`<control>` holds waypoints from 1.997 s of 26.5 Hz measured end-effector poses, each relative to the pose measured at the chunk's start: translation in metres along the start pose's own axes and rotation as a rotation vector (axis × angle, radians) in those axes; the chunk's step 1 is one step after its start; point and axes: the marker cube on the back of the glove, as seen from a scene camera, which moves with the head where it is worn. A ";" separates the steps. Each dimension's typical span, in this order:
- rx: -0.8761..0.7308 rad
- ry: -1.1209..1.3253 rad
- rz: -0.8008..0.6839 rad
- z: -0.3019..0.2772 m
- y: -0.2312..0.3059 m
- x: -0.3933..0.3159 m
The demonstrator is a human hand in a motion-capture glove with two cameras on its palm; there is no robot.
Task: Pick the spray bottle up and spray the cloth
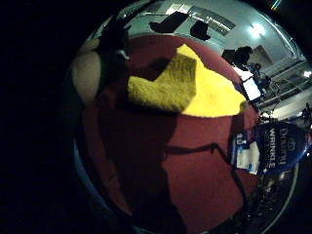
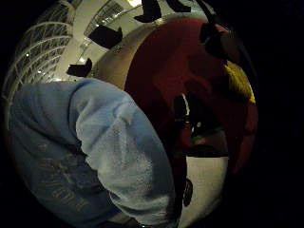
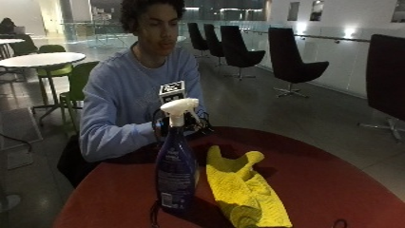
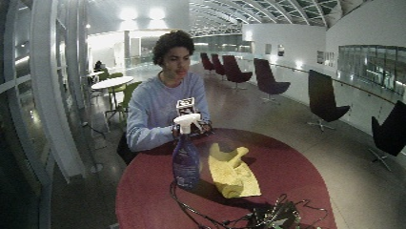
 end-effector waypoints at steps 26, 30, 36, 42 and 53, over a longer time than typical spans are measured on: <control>-0.004 -0.063 0.036 -0.001 0.007 0.004; 0.015 -0.099 0.057 -0.008 0.010 0.006; 0.088 -0.172 0.114 -0.032 0.023 0.014; 0.183 -0.379 0.208 -0.060 0.050 0.044; 0.254 -0.737 0.391 -0.093 0.115 0.106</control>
